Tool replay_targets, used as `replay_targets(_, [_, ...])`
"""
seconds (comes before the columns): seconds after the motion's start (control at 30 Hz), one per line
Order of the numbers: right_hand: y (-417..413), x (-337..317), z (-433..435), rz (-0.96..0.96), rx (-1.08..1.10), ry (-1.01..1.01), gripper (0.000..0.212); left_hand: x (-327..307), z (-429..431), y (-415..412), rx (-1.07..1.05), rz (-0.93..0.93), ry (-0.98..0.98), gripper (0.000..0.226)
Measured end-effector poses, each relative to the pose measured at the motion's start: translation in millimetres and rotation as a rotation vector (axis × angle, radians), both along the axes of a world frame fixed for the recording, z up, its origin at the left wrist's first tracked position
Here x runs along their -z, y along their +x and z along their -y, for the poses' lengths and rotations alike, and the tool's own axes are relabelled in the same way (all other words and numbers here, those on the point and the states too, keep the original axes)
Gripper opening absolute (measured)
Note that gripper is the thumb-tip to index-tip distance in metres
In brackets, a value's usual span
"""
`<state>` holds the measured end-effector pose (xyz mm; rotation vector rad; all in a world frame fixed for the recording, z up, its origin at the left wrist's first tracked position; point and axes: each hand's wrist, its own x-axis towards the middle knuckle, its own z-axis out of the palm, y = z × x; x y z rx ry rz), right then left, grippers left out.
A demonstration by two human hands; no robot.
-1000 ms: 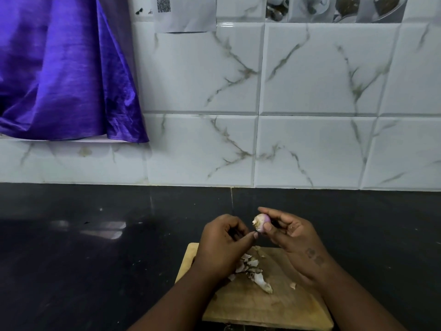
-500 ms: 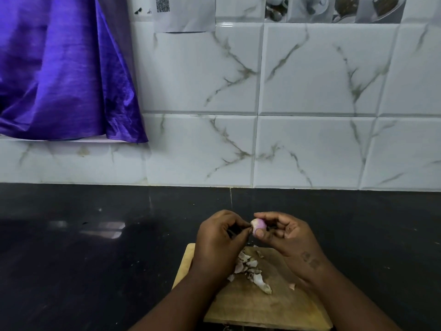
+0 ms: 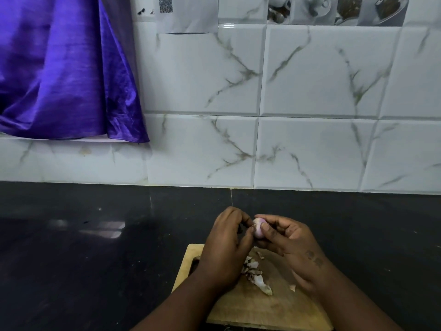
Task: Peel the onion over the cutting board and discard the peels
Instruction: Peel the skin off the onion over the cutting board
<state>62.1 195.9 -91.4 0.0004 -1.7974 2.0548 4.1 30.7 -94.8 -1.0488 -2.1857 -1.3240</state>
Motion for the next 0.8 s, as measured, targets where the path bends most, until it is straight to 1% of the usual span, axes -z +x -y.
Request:
replay_targets(0.1, [-0.3, -0.9, -1.8, 0.013, -0.036, -0.074, 0.030, 1.2, -0.2, -2.3, 0.020, 0.056, 0.118, 0.010])
replay_targets(0.17, [-0.9, -1.5, -3.2, 0.011, -0.039, -0.082, 0.033, 1.0, -0.1, -3.8, 0.032, 0.120, 0.209, 0.017])
replay_targets(0.23, [-1.2, -2.3, -4.4, 0.004, -0.030, -0.077, 0.034, -0.1, 0.8, -3.5, 0.045, 0.172, 0.255, 0.021])
replay_targets(0.33, [-0.5, -3.4, -4.2, 0.009, -0.048, -0.069, 0.036, 0.4, 1.7, -4.2, 0.073, 0.154, 0.239, 0.023])
replay_targets(0.43, [0.0, -3.0, -3.4, 0.037, -0.044, -0.059, 0.040, 0.8, 1.1, -5.3, 0.048, 0.119, 0.266, 0.021])
replay_targets(0.6, [2.4, -4.1, -3.0, 0.029, -0.040, 0.028, 0.044, -1.2, 1.3, -6.1, 0.064, 0.168, 0.272, 0.014])
replay_targets(0.7, [2.7, -3.6, -3.2, 0.043, -0.063, 0.015, 0.041, -2.7, 0.3, -2.5, 0.094, 0.174, 0.247, 0.016])
replay_targets(0.8, [1.5, -3.5, -0.7, 0.064, -0.076, -0.054, 0.033, -2.8, 0.2, 1.8, 0.113, 0.106, 0.223, 0.020])
